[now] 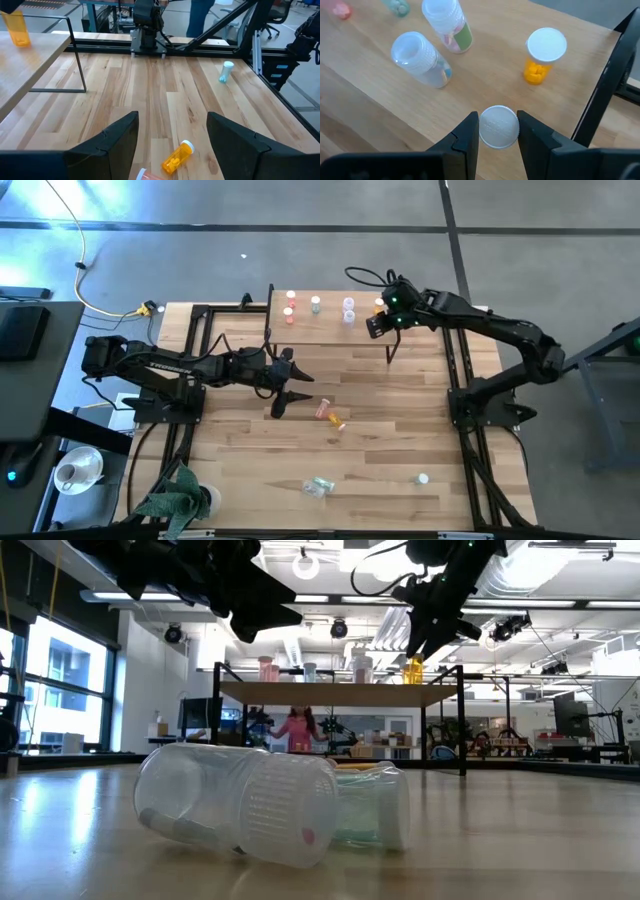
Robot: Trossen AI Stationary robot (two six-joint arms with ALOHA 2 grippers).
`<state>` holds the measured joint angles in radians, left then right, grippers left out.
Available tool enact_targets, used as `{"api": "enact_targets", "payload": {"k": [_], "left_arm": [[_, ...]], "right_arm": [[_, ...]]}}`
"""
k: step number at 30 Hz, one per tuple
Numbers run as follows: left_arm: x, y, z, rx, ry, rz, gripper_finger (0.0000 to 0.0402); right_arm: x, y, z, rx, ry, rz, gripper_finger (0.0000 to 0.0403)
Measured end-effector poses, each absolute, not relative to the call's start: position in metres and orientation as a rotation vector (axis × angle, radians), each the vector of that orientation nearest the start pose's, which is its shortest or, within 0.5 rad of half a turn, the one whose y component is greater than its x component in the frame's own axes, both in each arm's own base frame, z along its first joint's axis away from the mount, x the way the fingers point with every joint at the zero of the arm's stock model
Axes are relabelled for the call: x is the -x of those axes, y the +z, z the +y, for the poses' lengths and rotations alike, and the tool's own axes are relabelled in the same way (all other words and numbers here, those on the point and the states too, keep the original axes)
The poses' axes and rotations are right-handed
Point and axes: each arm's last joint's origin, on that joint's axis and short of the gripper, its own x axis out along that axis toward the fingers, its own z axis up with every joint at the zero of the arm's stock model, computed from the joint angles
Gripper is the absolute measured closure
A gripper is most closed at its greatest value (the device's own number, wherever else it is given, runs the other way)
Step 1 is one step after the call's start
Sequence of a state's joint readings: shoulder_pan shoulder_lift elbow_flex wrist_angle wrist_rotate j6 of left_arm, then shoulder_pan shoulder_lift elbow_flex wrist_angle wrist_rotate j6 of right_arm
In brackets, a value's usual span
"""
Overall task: Pick and place medicine bottles onto shelf by color
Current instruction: Put the top orange pill bottle on the shelf aligned with the other orange pill bottle
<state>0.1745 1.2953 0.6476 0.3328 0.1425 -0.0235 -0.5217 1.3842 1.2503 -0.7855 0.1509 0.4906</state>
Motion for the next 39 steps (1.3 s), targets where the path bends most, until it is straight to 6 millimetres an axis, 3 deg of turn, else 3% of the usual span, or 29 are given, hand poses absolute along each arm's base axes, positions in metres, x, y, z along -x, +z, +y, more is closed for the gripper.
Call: {"api": "enact_targets", "payload": {"k": [28, 39], "left_arm": [[-0.2680, 0.2277, 0.0430, 0.073, 0.035, 0.311, 0.0179], [-0.2680, 0.2276, 0.0430, 0.073, 0.035, 0.312, 0.0179]], "right_arm": [[-0.2446, 0.3085, -0.1468, -0.576, -0.865, 0.771, 0.0303], [-0.2465, 0.3082, -0.1482, -0.563, -0.870, 0.753, 0.0233]]}}
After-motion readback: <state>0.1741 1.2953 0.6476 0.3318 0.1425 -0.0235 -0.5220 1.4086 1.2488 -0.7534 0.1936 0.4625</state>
